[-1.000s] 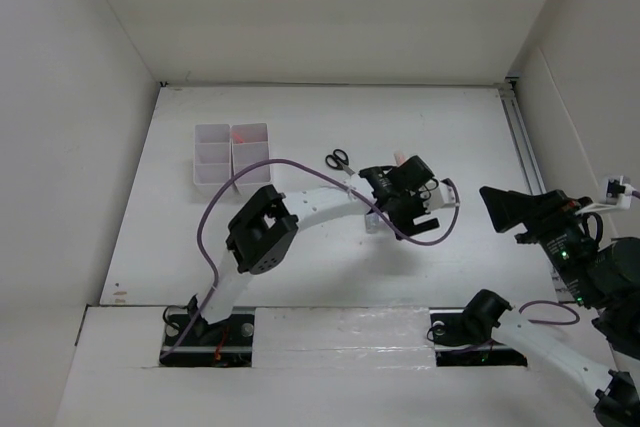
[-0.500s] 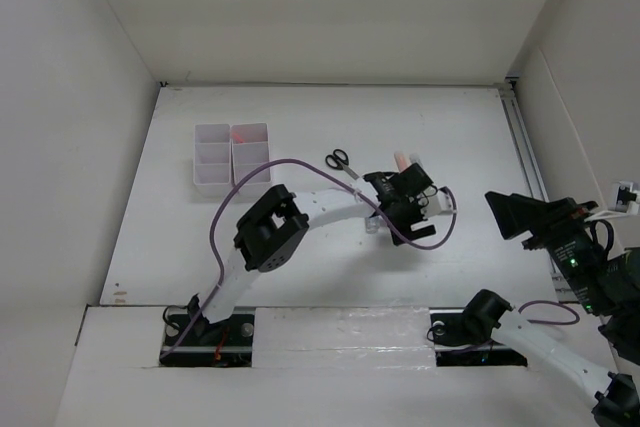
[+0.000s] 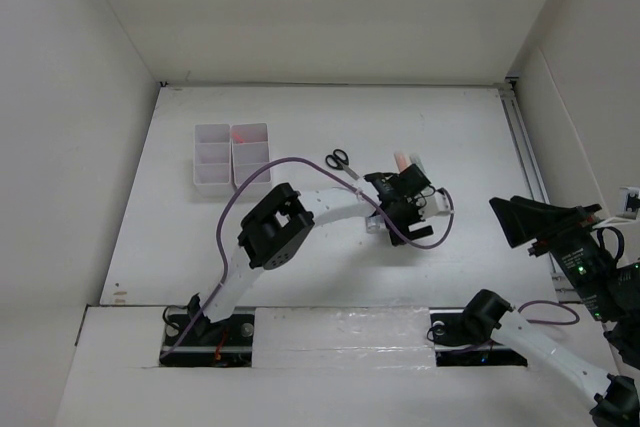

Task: Sort the stationery into containers
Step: Grab a piece of stationery with the left arm

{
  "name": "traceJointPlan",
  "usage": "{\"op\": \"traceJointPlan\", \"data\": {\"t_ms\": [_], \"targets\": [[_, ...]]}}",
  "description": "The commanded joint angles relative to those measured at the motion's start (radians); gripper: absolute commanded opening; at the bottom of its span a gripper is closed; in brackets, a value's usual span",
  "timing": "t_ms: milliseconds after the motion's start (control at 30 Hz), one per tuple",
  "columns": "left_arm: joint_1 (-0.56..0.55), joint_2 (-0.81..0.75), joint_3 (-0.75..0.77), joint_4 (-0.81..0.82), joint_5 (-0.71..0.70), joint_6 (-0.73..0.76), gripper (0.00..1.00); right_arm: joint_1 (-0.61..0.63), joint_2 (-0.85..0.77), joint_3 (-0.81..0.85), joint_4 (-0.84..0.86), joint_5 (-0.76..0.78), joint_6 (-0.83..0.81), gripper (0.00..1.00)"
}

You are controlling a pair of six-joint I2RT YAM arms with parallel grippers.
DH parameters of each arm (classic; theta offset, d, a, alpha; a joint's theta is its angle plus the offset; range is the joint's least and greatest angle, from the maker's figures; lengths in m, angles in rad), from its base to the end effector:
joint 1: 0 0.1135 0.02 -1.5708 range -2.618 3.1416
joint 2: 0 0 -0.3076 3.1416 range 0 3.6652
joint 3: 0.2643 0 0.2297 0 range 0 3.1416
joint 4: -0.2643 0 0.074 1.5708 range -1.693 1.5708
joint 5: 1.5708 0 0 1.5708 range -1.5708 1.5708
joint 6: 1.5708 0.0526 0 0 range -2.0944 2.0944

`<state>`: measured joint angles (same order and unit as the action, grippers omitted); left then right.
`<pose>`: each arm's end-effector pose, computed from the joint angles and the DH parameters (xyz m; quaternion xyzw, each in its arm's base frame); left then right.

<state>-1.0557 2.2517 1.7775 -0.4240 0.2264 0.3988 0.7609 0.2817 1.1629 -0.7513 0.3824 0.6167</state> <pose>0.2441 -0.4552 0.2067 0.6514 0.6759 -0.2067 0.2760 -0.0291 -0.0549 0.4242 0.0958 0.6563 0.3722 0.6493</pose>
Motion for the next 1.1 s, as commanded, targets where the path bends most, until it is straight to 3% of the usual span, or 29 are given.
{"op": "traceJointPlan", "data": {"t_ms": [0,267,600,667,900,1067], "targets": [[0.008,0.014,0.033,-0.006,0.013,-0.001,0.8,0.008,-0.009,0.001,0.043,-0.019,-0.023,0.98],[-0.017,-0.069,0.033,0.005,-0.019,-0.063,0.81,0.008,-0.009,-0.008,0.052,-0.028,-0.032,0.98],[-0.035,-0.176,0.025,0.14,-0.18,-0.216,0.83,0.008,-0.009,-0.017,0.061,-0.046,-0.032,0.98],[-0.035,-0.163,0.055,0.152,-0.275,-0.316,0.85,0.008,-0.009,-0.017,0.061,-0.046,-0.032,0.96],[-0.035,-0.055,0.296,-0.044,-0.519,-0.681,0.9,0.008,-0.018,-0.017,0.052,-0.036,-0.032,0.96],[-0.035,-0.044,0.309,-0.113,-0.553,-1.007,0.96,0.008,-0.018,-0.008,0.052,-0.036,-0.032,0.96]]}}
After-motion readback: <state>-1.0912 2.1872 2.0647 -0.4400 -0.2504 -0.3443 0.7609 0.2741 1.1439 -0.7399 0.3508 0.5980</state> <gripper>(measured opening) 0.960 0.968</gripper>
